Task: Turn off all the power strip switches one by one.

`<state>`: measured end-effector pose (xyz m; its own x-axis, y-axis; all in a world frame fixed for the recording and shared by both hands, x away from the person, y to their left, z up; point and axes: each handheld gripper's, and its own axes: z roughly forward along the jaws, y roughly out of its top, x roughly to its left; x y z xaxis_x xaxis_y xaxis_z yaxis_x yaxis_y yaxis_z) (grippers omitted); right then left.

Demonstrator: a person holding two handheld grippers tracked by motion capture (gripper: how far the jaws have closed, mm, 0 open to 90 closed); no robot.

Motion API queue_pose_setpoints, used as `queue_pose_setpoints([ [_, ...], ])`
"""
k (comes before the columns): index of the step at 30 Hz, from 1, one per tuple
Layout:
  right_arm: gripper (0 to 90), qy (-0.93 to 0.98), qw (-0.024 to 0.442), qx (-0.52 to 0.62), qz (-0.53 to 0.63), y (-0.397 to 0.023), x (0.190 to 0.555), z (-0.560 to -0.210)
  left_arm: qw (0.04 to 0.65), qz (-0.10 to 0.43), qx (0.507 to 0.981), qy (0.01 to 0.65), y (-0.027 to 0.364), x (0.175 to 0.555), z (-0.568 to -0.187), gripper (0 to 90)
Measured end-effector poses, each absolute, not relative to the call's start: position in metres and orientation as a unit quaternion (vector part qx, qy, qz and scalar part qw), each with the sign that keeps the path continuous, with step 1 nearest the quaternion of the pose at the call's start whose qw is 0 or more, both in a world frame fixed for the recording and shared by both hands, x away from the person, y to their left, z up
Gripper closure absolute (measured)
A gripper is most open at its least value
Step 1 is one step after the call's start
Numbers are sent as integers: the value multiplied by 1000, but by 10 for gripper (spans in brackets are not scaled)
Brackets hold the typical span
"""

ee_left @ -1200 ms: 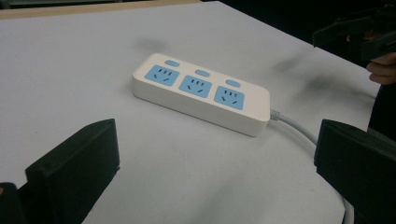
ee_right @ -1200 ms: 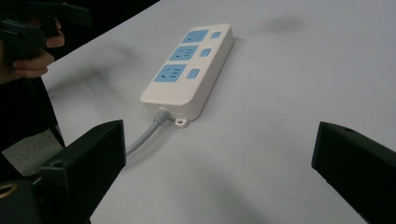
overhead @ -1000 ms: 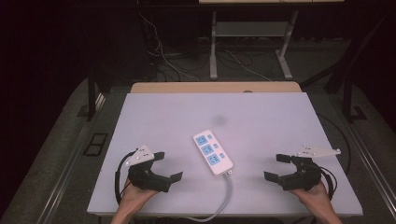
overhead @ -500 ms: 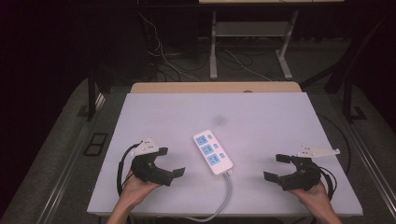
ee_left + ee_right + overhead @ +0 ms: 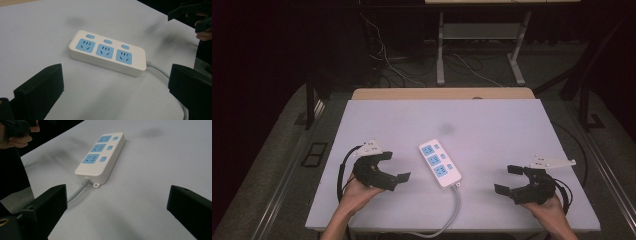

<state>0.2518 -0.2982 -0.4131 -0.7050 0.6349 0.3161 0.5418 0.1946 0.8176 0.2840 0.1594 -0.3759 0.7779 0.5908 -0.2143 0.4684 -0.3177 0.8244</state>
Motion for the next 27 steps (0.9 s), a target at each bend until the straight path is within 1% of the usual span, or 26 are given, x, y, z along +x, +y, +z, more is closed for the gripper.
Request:
queue_pose_setpoints([
  [27, 27, 774, 41, 381, 504, -298, 252, -413, 460, 53, 834, 300, 144, 314, -353, 0],
])
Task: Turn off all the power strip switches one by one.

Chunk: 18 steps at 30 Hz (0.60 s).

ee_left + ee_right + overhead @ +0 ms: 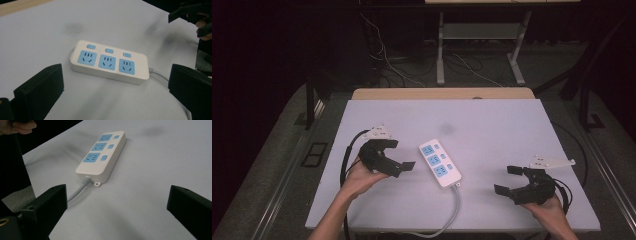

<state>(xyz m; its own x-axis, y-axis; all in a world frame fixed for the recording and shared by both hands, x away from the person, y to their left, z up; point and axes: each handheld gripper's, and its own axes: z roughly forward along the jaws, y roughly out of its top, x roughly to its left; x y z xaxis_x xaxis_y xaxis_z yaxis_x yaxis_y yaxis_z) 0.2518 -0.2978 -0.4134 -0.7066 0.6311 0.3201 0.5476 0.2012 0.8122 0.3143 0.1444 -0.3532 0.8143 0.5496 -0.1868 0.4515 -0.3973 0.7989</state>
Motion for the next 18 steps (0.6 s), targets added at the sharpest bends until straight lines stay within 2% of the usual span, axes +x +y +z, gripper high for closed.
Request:
queue_pose_setpoints([
  [18, 27, 775, 44, 380, 504, -298, 252, -413, 432, 44, 861, 266, 114, 332, -346, 0],
])
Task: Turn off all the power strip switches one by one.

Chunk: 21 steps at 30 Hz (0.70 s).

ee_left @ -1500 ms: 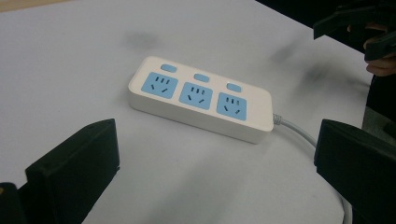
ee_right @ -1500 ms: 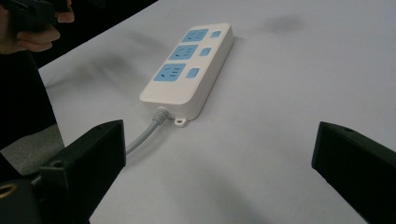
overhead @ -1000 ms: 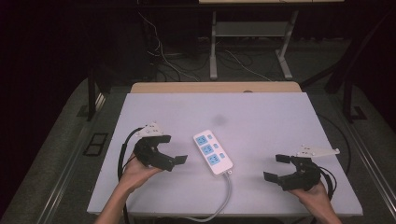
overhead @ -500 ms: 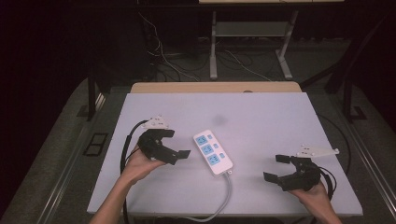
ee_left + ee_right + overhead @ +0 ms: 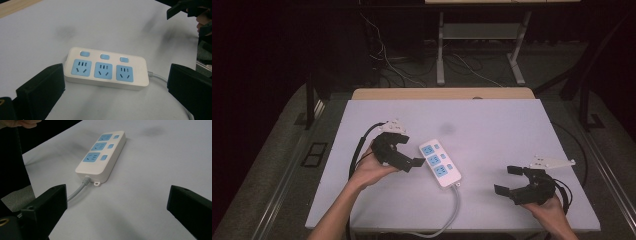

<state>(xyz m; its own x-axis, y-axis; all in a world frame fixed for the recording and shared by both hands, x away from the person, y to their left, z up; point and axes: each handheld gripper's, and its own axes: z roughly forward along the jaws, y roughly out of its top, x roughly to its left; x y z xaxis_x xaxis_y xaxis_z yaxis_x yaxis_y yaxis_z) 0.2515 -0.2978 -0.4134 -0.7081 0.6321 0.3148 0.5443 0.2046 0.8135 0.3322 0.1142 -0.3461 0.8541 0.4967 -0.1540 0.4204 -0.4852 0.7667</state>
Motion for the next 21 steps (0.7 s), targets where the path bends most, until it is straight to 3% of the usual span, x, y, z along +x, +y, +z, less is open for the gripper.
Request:
queue_pose_setpoints([
  [14, 27, 776, 44, 379, 502, -298, 252, -414, 414, 34, 877, 241, 92, 340, -346, 33],
  [21, 27, 776, 45, 378, 503, -298, 252, -414, 405, 38, 883, 235, 82, 344, -346, 139],
])
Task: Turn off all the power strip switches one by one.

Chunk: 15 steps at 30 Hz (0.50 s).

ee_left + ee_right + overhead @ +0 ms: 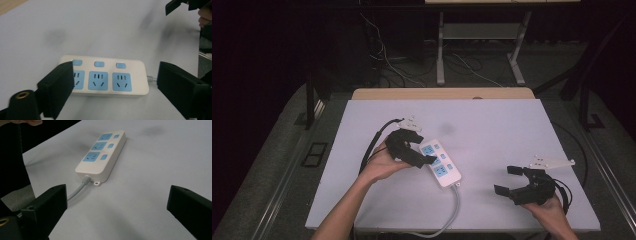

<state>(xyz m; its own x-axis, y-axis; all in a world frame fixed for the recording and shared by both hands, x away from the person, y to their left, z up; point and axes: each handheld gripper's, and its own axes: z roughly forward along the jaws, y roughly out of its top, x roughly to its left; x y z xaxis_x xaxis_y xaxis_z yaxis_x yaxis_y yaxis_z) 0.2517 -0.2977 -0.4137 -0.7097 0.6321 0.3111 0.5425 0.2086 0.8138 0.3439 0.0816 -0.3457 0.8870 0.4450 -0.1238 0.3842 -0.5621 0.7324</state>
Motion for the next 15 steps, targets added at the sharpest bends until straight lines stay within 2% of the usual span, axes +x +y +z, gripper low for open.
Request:
queue_pose_setpoints([
  [15, 27, 777, 45, 379, 501, -298, 252, -414, 394, 35, 893, 215, 65, 350, -348, 409],
])
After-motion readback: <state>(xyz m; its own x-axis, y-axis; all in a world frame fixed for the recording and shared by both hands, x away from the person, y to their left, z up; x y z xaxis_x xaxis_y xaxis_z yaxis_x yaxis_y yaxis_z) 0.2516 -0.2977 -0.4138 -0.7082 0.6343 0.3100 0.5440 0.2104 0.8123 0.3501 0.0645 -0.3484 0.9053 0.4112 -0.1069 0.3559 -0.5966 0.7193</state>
